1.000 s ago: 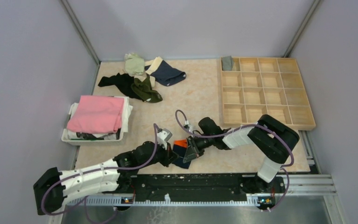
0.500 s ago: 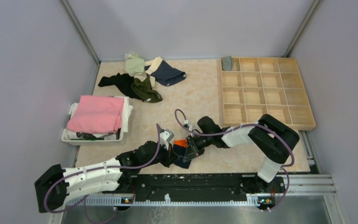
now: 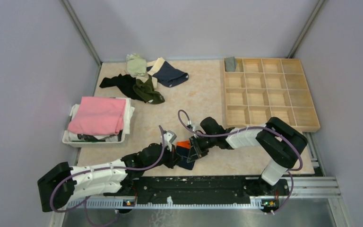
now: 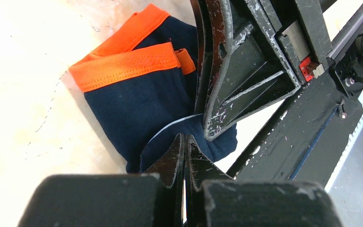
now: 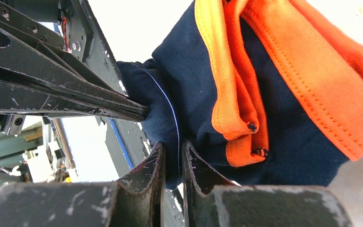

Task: Roll the underwear
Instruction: Roll the underwear to the center of the board.

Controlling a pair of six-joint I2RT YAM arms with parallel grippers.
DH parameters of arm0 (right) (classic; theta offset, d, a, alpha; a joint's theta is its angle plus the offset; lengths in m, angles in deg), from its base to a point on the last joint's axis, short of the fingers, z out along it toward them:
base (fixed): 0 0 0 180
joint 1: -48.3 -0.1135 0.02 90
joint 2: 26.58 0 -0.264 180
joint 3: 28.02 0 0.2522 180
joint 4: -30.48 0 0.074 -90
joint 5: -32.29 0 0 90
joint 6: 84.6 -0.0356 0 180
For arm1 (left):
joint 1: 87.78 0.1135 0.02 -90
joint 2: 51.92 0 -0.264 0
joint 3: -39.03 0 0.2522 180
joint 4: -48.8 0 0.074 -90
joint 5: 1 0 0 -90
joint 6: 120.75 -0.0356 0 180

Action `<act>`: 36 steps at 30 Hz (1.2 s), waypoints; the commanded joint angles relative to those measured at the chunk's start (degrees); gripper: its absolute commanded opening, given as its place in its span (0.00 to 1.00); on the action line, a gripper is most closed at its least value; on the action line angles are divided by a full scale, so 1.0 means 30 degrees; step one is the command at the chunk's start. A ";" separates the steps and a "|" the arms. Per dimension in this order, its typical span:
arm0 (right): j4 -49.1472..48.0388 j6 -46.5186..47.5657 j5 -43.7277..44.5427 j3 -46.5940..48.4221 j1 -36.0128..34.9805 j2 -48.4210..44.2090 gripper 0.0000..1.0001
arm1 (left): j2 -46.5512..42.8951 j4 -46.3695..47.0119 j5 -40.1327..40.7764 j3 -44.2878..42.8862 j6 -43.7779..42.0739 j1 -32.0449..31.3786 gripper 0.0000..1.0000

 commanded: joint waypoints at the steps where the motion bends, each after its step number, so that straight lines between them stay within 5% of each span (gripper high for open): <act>1: 0.1642 0.1045 0.2734 0.0315 0.0211 -0.0557 0.13 | 0.0493 -0.0058 0.0300 0.0643 0.0168 0.0015 0.00; 22: 0.5062 0.2203 0.5890 0.1125 0.0210 -0.4756 0.27 | 0.3030 -0.0801 0.1696 0.0162 0.1458 0.0023 0.00; 36: 0.2295 0.1899 0.3928 0.0080 -0.0871 -0.6994 0.15 | 0.4024 -0.0633 0.1737 -0.0211 0.1637 0.0029 0.00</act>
